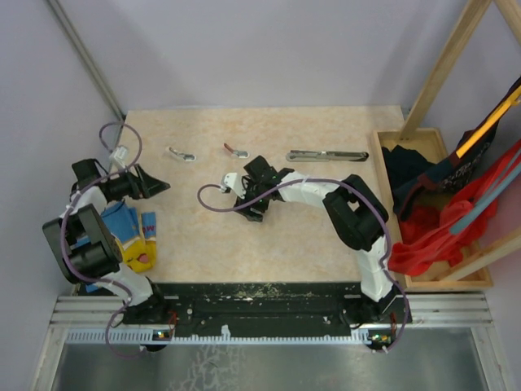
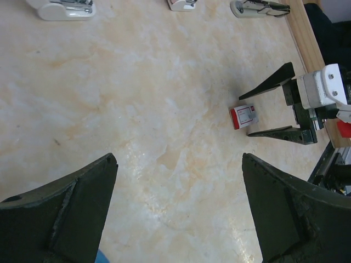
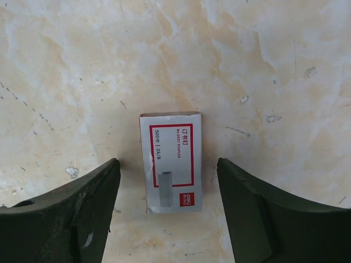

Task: Unload the staples from the stapler
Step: Move the staple box to the center of the board.

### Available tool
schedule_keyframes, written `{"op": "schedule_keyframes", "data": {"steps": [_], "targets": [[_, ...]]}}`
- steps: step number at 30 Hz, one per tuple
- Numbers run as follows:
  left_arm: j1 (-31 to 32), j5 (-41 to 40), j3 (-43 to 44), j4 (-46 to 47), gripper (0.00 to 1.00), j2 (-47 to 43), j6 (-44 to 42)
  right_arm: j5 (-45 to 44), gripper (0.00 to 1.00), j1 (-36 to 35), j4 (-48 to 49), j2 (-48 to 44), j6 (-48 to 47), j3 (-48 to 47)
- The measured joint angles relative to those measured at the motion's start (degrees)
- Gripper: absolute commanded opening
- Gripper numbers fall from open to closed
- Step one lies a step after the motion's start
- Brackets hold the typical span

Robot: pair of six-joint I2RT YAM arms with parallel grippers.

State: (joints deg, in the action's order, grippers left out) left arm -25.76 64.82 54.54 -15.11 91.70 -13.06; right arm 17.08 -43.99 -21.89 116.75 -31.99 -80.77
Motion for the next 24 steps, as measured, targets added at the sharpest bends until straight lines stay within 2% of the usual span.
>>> {"op": "schedule_keyframes", "data": {"steps": [8,24], "targets": [[-7.1,4.2,0.0,-3.3,1.00,0.0,-3.1,-1.9,0.51,-0.3,0.6,0.0,-1.5,0.0],[-9.0,7.7,-2.3,-4.0,1.00,0.0,-4.3,-4.5,0.46,1.5,1.9,0.6,-7.1,-1.1]]}}
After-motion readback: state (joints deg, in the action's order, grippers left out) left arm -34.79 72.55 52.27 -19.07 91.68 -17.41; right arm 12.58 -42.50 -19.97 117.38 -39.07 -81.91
